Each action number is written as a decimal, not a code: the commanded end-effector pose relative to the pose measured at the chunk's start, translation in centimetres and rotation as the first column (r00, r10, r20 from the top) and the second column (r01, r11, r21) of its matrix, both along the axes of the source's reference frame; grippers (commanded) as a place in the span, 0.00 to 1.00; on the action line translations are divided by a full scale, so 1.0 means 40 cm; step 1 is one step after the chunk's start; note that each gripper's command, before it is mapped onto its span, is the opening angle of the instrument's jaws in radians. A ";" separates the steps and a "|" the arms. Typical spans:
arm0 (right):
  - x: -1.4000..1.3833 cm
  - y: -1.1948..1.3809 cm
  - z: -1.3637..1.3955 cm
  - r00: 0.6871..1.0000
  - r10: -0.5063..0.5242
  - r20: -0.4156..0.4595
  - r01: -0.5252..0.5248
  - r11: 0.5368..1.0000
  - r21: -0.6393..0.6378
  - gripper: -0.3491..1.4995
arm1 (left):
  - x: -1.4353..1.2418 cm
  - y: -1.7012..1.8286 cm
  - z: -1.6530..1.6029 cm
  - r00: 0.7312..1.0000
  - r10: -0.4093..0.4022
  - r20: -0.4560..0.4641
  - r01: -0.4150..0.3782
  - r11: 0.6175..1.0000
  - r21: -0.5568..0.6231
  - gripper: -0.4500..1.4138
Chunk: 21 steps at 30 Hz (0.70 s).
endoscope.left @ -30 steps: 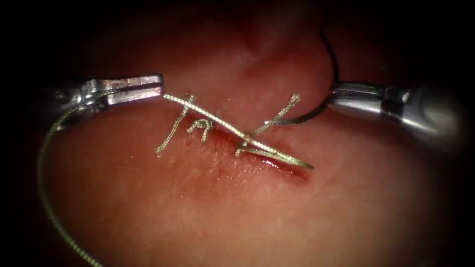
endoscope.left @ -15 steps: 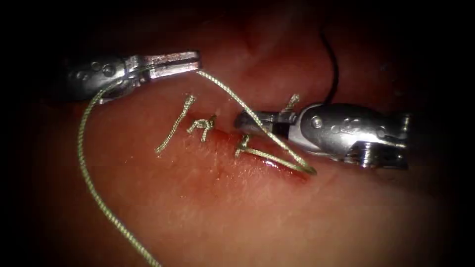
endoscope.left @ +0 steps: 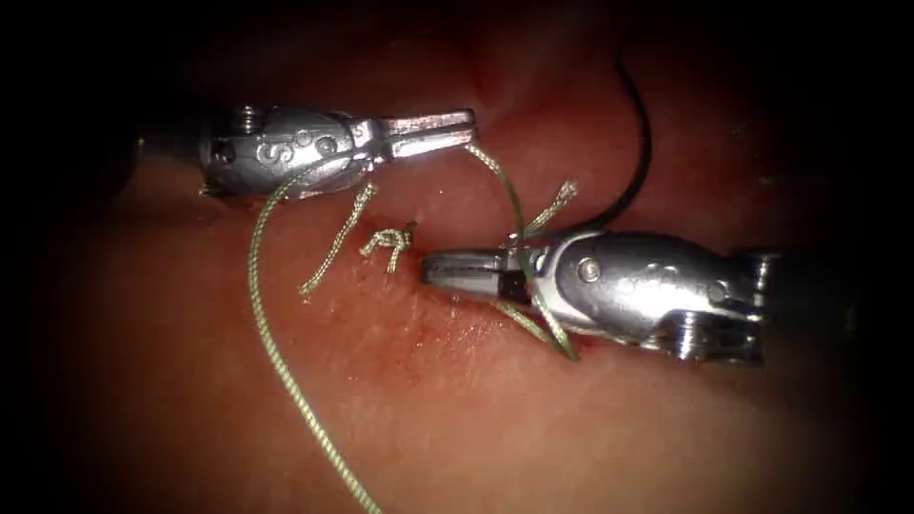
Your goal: Wound Closure
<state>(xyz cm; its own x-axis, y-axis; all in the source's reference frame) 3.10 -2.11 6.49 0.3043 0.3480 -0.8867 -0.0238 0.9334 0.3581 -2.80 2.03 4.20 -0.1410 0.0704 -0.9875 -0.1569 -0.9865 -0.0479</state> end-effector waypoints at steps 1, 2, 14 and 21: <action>0.0020 0.0003 0.0009 0.999 0.038 -0.019 -0.038 0.999 0.011 0.00 | -0.0013 -0.0002 0.0022 1.000 0.004 0.002 -0.004 1.000 0.001 0.00; 0.0021 0.0005 0.0007 0.998 0.061 -0.022 -0.061 0.998 0.017 0.00 | -0.0014 -0.0010 0.0029 1.000 0.006 0.000 -0.006 1.000 0.004 0.00; 0.0034 0.0005 0.0014 0.897 0.433 -0.094 -0.404 0.887 0.224 0.02 | 0.0004 -0.0122 0.0032 0.999 0.048 -0.013 -0.048 0.999 0.003 0.00; 0.0009 -0.0001 0.0014 0.804 0.594 -0.027 -0.557 0.768 0.316 0.31 | 0.0003 -0.0199 -0.0013 0.997 0.075 -0.009 -0.075 0.997 0.008 0.00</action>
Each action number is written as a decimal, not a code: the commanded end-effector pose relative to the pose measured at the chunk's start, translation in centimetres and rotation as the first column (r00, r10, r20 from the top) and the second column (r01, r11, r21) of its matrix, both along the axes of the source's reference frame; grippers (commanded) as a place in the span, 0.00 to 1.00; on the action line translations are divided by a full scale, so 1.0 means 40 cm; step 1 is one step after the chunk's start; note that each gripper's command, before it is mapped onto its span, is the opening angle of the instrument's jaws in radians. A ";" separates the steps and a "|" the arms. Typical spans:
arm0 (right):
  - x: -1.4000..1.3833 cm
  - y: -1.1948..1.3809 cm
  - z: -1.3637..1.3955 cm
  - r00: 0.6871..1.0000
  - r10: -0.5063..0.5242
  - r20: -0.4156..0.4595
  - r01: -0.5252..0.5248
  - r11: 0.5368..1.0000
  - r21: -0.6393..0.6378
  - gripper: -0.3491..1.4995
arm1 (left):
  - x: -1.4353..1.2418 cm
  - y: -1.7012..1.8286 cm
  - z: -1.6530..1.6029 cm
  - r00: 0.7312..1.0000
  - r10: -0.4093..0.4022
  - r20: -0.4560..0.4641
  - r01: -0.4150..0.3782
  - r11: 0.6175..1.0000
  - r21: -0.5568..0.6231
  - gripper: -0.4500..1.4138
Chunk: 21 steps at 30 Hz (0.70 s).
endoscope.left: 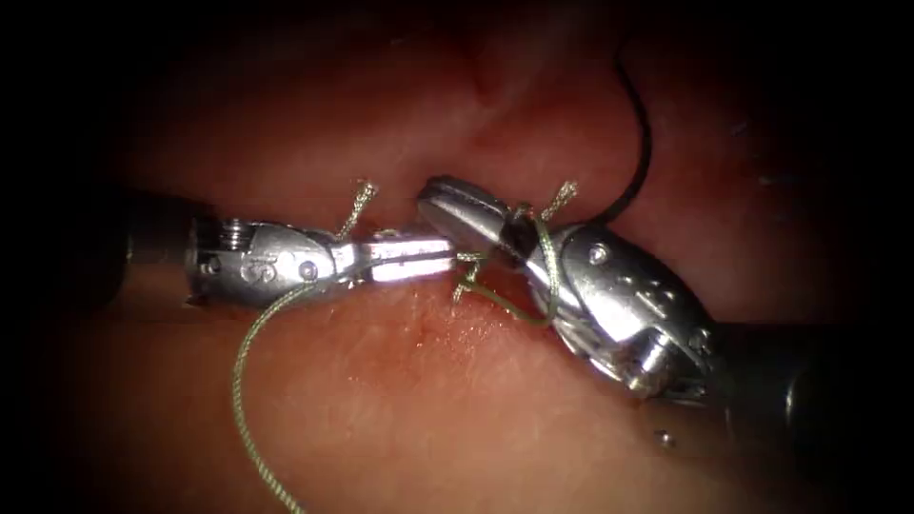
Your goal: Wound Closure
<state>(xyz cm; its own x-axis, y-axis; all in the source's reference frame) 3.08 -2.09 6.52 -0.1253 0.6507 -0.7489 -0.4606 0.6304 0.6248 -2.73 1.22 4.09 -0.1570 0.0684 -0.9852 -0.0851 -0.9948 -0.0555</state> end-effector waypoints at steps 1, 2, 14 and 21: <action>0.0000 -0.0011 0.0015 0.999 0.049 0.013 -0.049 0.997 0.059 0.41 | -0.0020 -0.0016 0.0001 1.000 0.011 0.002 -0.011 1.000 -0.001 0.00; 0.0000 -0.0011 0.0015 0.999 0.049 0.013 -0.049 0.997 0.059 0.41 | -0.0020 -0.0016 0.0001 1.000 0.011 0.002 -0.011 1.000 -0.001 0.00; -0.0110 -0.0046 0.0101 0.973 0.160 0.169 -0.203 0.939 0.278 0.73 | -0.0060 -0.0049 -0.0076 0.999 0.036 0.022 -0.036 0.999 0.013 0.00; -0.0146 -0.0075 0.0162 0.955 0.239 0.178 -0.288 0.893 0.347 0.77 | -0.0082 -0.0035 -0.0076 0.999 0.039 0.026 -0.039 0.999 0.015 0.00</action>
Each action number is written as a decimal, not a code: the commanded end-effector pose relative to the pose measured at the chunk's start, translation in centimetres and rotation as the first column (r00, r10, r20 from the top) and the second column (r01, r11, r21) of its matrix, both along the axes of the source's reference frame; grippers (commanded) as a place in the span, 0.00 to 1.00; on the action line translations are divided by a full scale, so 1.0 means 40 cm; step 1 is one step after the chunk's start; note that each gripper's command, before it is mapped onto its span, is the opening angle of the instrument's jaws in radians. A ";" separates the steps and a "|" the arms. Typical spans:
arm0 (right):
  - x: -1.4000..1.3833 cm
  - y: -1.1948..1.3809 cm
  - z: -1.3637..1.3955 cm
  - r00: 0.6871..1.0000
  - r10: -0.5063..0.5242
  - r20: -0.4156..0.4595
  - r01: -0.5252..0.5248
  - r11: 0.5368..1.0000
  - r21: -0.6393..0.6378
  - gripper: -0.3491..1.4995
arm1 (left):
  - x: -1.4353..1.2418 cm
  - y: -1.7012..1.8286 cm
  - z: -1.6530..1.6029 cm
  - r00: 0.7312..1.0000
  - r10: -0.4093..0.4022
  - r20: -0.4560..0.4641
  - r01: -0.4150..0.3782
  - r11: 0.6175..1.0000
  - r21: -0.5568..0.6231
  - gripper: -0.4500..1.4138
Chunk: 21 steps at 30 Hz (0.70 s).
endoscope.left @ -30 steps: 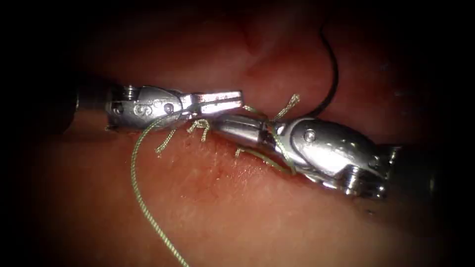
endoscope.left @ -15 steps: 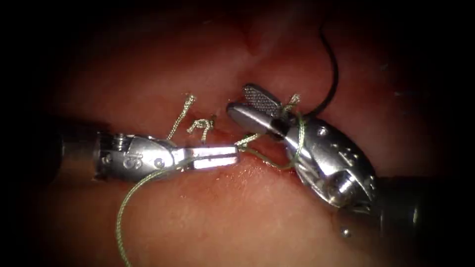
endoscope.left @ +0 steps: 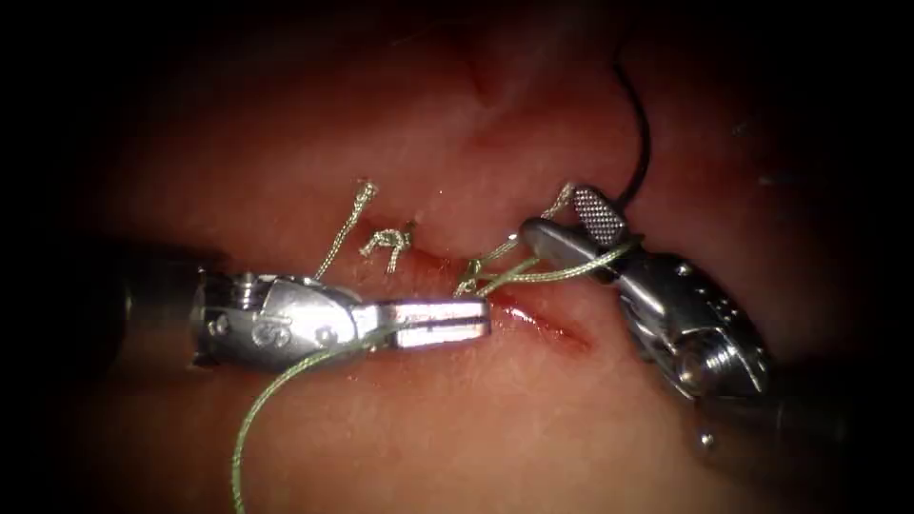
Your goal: Wound Closure
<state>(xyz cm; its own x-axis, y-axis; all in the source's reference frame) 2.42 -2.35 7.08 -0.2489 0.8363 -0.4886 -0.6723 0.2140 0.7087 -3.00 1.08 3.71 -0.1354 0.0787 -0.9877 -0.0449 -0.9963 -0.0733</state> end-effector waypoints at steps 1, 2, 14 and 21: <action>0.0018 -0.0009 0.0028 1.000 0.006 -0.011 -0.006 1.000 0.009 0.77 | -0.0017 0.0002 0.0020 1.000 0.003 0.003 -0.003 1.000 0.000 0.00; 0.0018 -0.0010 0.0032 1.000 0.004 -0.019 -0.003 1.000 0.014 0.77 | -0.0020 0.0004 0.0022 1.000 0.003 0.003 -0.003 1.000 0.000 0.00; 0.0024 -0.0002 0.0095 0.998 0.039 -0.053 -0.031 0.990 0.140 0.78 | -0.0032 0.0014 0.0022 1.000 0.012 0.004 -0.012 1.000 0.002 0.00; 0.0034 -0.0021 0.0163 0.995 0.026 -0.101 -0.003 0.977 0.215 0.85 | -0.0032 0.0015 0.0010 1.000 0.013 0.006 -0.013 1.000 0.005 0.00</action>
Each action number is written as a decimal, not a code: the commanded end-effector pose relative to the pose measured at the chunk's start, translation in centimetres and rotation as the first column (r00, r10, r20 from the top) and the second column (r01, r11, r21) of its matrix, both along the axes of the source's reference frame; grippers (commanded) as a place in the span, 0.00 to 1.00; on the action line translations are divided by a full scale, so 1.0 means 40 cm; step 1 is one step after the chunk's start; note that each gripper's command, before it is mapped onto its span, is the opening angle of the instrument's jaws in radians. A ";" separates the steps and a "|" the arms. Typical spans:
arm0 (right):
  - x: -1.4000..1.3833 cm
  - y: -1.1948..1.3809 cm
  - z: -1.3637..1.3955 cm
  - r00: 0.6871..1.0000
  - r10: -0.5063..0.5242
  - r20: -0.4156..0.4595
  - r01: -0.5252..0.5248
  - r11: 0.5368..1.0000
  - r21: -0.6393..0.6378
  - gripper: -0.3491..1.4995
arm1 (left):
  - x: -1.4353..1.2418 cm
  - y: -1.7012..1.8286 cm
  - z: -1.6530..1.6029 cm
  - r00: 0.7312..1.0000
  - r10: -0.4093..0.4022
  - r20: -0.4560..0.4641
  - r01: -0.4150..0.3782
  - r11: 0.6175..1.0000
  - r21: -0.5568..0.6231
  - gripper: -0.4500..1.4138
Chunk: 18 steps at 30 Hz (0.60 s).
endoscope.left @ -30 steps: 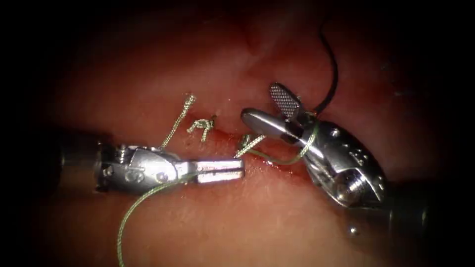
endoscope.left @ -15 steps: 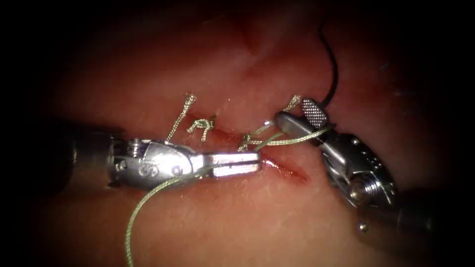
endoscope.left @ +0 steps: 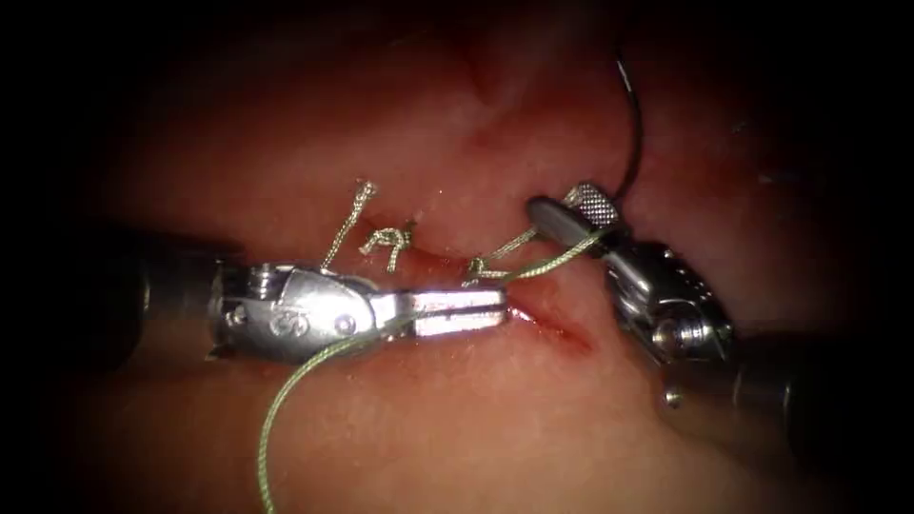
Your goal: Wound Closure
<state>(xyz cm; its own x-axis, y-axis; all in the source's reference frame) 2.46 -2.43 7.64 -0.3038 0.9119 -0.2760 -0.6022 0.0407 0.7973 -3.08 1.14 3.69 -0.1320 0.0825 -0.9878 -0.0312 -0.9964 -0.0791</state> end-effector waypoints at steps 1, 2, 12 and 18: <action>0.0030 -0.0006 0.0031 1.000 -0.017 -0.023 0.017 1.000 0.015 0.85 | -0.0014 0.0000 0.0014 1.000 0.000 0.002 0.000 1.000 -0.001 0.00; 0.0035 -0.0008 0.0035 0.999 -0.025 -0.034 0.026 0.999 0.019 0.85 | -0.0015 -0.0001 0.0012 1.000 0.001 0.002 -0.001 1.000 0.000 0.00; 0.0063 -0.0009 0.0005 0.997 -0.050 -0.052 0.052 0.998 0.037 0.65 | -0.0005 0.0000 0.0000 1.000 0.006 0.008 -0.006 1.000 0.009 0.00; 0.0060 -0.0010 -0.0048 0.995 -0.076 -0.057 0.077 0.997 0.005 0.00 | 0.0002 0.0005 0.0003 1.000 0.010 0.010 -0.010 1.000 0.009 0.00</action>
